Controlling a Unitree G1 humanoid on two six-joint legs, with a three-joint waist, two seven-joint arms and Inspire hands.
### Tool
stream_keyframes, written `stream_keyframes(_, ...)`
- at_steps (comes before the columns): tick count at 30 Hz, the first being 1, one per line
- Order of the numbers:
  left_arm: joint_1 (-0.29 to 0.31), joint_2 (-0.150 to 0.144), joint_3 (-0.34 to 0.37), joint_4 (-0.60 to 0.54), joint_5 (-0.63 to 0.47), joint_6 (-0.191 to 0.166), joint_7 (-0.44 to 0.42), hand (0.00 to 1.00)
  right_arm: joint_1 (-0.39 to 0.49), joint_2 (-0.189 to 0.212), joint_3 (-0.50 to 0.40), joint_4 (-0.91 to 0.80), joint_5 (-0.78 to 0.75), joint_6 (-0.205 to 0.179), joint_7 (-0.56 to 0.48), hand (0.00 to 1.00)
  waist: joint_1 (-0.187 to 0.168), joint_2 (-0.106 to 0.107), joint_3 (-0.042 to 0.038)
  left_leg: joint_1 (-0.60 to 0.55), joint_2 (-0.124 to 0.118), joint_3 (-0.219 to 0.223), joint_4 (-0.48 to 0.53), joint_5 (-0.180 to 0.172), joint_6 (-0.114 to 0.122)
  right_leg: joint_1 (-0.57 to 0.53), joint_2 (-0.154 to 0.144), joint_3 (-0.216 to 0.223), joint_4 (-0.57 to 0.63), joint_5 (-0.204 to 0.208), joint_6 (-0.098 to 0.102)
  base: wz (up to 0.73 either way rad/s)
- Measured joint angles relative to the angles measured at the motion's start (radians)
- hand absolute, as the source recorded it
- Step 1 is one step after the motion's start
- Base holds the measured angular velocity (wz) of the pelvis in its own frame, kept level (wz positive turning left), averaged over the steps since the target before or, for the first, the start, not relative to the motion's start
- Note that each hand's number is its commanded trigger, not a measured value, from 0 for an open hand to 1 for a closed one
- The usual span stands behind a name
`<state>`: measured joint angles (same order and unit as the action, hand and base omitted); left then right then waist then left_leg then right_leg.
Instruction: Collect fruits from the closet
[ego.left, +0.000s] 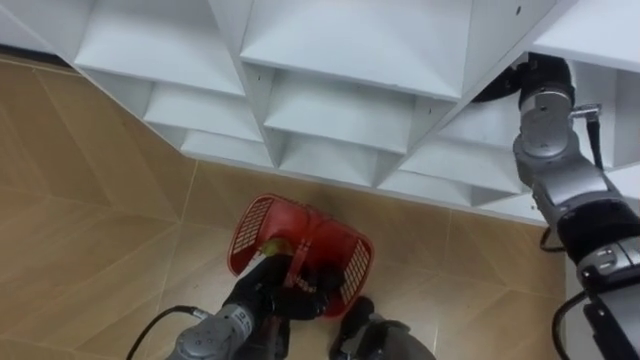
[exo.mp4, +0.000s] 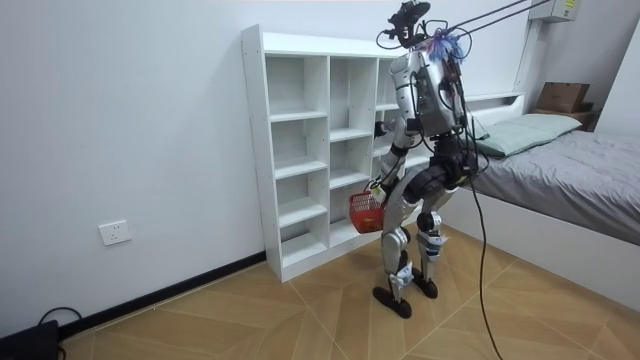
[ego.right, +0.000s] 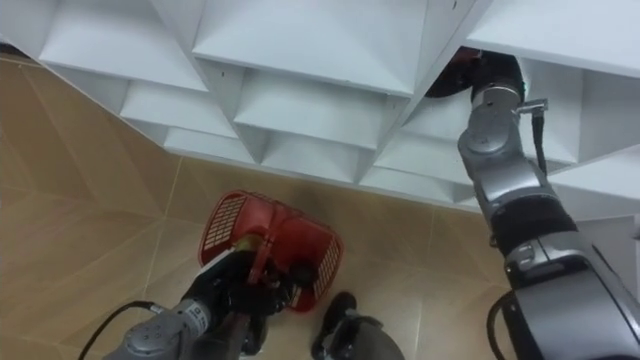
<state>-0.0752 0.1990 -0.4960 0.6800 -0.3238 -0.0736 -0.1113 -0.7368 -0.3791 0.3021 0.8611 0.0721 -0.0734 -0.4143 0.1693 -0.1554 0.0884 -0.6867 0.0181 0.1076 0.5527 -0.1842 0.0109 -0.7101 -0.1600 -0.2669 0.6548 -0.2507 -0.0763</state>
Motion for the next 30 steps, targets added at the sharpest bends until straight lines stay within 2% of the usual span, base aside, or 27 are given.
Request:
stream_keyframes(8, 0.0, -0.001, 0.0, 0.0, 0.0, 0.0, 0.0, 1.0, 0.0, 0.014, 0.0, -0.001, -0.077, 0.0, -0.022, 0.0, 0.001, 0.005, -0.0006, -0.002, 0.004, 0.002, -0.004, 0.0, 0.0, -0.001, 0.0, -0.006, 0.007, -0.003, -0.005, 0.01)
stream_keyframes(9, 0.0, -0.002, 0.0, 0.0, 0.0, 0.0, 0.0, 1.0, 0.0, 0.014, 0.0, -0.002, -0.076, 0.0, -0.022, 0.44, 0.001, 0.006, -0.0007, -0.002, 0.004, 0.002, -0.004, 0.0, 0.0, -0.001, 0.0, -0.007, 0.007, -0.003, -0.005, 0.0)
stream_keyframes(10, 0.0, -0.003, -0.001, 0.0, 0.0, 0.0, 0.0, 1.0, 0.0, 0.014, 0.0, -0.003, -0.076, 0.0, -0.022, 0.8, 0.001, 0.007, -0.0011, -0.002, 0.004, 0.002, -0.005, 0.0, 0.0, -0.001, 0.0, -0.007, 0.007, -0.003, -0.005, 0.0)
stream_keyframes(11, 0.0, -0.005, -0.001, 0.0, 0.0, 0.001, 0.0, 1.0, 0.0, 0.014, -0.001, -0.003, -0.076, 0.0, -0.023, 1.0, 0.002, 0.009, -0.0017, -0.002, 0.004, -0.001, -0.004, 0.0, 0.0, -0.001, 0.0, -0.007, 0.006, -0.003, -0.005, 0.0)
stream_keyframes(15, 0.001, -0.01, -0.001, 0.0, 0.001, 0.001, -0.001, 1.0, 0.0, 0.014, -0.005, -0.005, -0.071, 0.0, -0.018, 1.0, 0.002, 0.013, -0.0025, -0.002, 0.004, -0.001, -0.001, 0.0, -0.001, -0.001, 0.0, -0.007, 0.006, -0.003, -0.005, 0.0)
stream_keyframes(22, 0.001, -0.009, 0.001, 0.0, -0.001, 0.003, -0.007, 1.0, 0.008, -0.01, 0.0, 0.0, -0.008, 0.002, 0.058, 1.0, 0.003, 0.02, -0.0035, -0.001, 0.005, -0.002, -0.003, 0.0, -0.001, 0.0, 0.0, -0.007, 0.007, -0.002, -0.006, 0.0)
stream_keyframes(27, 0.0, -0.01, -0.001, -0.015, -0.002, 0.026, -0.006, 1.0, 0.015, -0.022, 0.0, 0.005, 0.022, 0.001, 0.07, 1.0, 0.001, 0.022, -0.0045, -0.002, 0.005, -0.002, -0.005, 0.0, -0.001, 0.0, 0.0, -0.009, 0.005, -0.002, -0.007, 0.0)
stream_keyframes(30, -0.007, -0.011, -0.019, -0.014, -0.001, 0.037, -0.002, 1.0, 0.015, -0.027, -0.002, 0.031, 0.076, -0.017, 0.089, 1.0, 0.002, 0.025, -0.0061, 0.001, 0.005, -0.003, -0.006, 0.0, -0.001, 0.004, 0.001, -0.011, 0.004, -0.002, -0.007, 0.0)
